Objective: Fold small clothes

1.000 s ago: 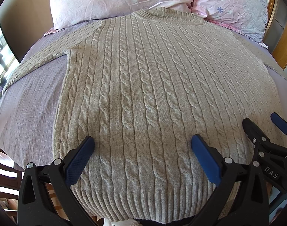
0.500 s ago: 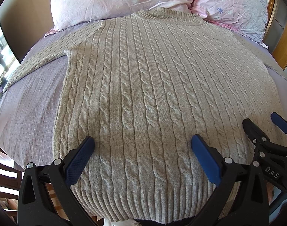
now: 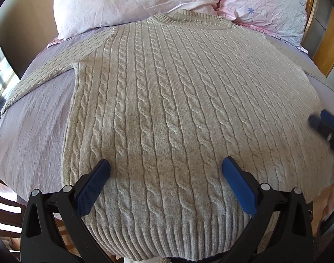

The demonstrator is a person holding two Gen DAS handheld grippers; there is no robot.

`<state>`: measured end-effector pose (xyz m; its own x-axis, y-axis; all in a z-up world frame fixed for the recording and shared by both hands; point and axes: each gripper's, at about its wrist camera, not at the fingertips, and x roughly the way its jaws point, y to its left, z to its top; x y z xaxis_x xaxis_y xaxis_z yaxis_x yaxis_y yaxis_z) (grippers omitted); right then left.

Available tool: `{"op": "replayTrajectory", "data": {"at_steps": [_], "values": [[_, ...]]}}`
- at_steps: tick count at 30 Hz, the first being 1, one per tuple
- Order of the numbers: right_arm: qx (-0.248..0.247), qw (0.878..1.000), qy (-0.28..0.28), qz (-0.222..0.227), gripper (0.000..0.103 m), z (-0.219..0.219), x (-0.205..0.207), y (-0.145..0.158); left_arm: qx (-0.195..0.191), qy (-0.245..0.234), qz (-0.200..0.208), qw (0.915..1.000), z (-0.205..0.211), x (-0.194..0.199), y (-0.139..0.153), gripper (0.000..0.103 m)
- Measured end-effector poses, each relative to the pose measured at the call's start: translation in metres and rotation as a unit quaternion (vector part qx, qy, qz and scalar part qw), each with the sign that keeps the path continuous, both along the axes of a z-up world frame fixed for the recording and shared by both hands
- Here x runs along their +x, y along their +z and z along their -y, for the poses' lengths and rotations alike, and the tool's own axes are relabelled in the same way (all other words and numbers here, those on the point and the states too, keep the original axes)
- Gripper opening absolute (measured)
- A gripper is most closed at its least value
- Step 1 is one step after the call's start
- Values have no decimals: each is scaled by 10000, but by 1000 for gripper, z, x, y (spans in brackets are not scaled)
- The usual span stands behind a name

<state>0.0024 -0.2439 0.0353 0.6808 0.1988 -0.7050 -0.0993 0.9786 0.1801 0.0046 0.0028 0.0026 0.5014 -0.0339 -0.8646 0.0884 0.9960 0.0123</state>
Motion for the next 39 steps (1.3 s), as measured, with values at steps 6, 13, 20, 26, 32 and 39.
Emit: {"op": "replayTrajectory", "data": {"at_steps": [6,13,20,26,32,39], "values": [[1632,9522,-2576,169,82,203,56,20,-895,211,917,9915,-44,19,26,102],[2280,8530,-4680,-363,49,367,101,-21,-2407,922,1798,9493,-130,47,39,102],[2690,8147,-5129,-287,7,420,114,-55,-1680,2185,1900,9423,-211,61,39,102],[1516,8954,-4113,779,7,339,139,13,-1021,2863,2051,9303,-277,55,45,102],[1172,9767,-885,1562,7,100,170,89,-1701,3660,1851,8960,-330,55,32,102],[691,9719,2230,-302,33,-153,180,2,-2432,4010,1673,8672,-360,68,18,92]]}}
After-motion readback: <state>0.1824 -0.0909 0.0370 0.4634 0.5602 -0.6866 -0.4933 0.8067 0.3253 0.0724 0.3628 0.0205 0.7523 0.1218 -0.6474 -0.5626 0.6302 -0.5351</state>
